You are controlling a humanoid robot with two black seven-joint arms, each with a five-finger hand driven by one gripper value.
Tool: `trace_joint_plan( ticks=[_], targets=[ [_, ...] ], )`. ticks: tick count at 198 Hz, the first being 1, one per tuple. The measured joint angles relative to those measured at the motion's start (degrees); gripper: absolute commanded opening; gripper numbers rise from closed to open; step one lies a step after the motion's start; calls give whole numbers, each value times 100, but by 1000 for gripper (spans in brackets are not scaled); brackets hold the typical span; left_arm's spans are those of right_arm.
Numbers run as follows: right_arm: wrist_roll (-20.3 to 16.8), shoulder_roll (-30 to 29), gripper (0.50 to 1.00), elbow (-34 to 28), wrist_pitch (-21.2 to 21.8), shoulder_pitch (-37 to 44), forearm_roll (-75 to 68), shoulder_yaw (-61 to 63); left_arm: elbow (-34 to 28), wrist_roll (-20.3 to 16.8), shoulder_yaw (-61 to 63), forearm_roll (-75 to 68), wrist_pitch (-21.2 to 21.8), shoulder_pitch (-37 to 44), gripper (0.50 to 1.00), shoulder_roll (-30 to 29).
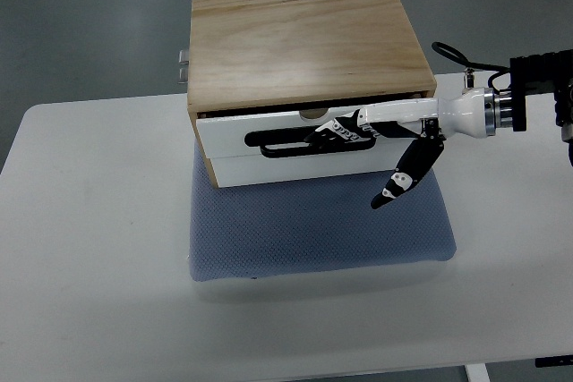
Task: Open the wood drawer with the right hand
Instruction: 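Pull the upper drawer toward the robot with the right hand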
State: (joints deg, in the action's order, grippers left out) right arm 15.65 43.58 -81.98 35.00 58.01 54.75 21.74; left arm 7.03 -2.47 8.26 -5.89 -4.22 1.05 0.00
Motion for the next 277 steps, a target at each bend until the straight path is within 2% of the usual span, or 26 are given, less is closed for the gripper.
trace_joint_plan(
  ticks=[136,277],
  targets=[
    [-145,-102,944,495,0,-85,10,-12,0,-1,0,0,0,0,1000,0],
    [-149,28,944,-28,0,-159,-63,-130,0,0,0,0,0,0,1000,0]
  ],
)
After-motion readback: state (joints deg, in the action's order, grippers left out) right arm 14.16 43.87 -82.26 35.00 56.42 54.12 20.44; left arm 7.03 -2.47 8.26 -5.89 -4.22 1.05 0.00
